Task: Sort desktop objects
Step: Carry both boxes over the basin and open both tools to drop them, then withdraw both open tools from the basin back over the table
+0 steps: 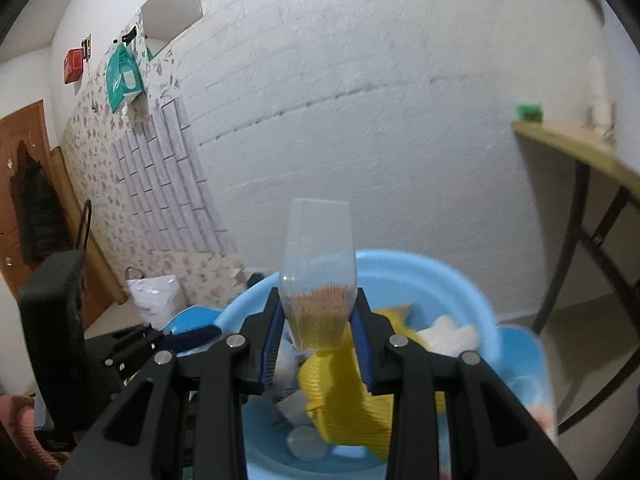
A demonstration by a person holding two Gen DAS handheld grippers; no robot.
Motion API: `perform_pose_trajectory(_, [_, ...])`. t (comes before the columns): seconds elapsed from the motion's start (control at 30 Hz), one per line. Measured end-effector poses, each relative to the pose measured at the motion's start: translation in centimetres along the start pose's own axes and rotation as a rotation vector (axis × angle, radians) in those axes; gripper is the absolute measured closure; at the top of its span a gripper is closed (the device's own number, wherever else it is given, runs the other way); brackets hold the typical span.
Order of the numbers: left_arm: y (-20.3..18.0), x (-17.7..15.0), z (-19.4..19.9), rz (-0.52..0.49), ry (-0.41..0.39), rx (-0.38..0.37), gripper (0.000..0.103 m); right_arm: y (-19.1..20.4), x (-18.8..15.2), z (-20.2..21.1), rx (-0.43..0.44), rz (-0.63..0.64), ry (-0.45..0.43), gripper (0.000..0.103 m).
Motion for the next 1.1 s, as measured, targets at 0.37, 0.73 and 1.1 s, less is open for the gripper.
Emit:
perform_pose_trajectory(0.37, [0.9, -0.5, 1.2, 0.032, -0.002, -0.001, 0.027, 1.4, -1.3, 0.8, -0.053, 0.044, 0.033, 0.051])
perform_pose_trajectory(0.73, [5.1, -1.9, 4.7, 0.128, -0.034, 0.098, 0.018, 2.7, -3.3, 3.1, -0.09, 0.008, 0.047, 0.047])
perform_pose_trajectory(1.1, [9.9, -5.0, 8.0, 0.175, -0.036, 0.202, 0.017, 5.6, -5.7, 4.8, -0.112, 0.013, 0.077, 0.047])
Point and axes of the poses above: each gripper's, at about its wrist camera, not at the fingertips, and z roughly against the way its jaws point, y to its left, x to its top, the point moved 10 cm from there along -z, roughly the way its jaws point, and after that the axes turned 11 degrees about z, right-handed, at the moved point
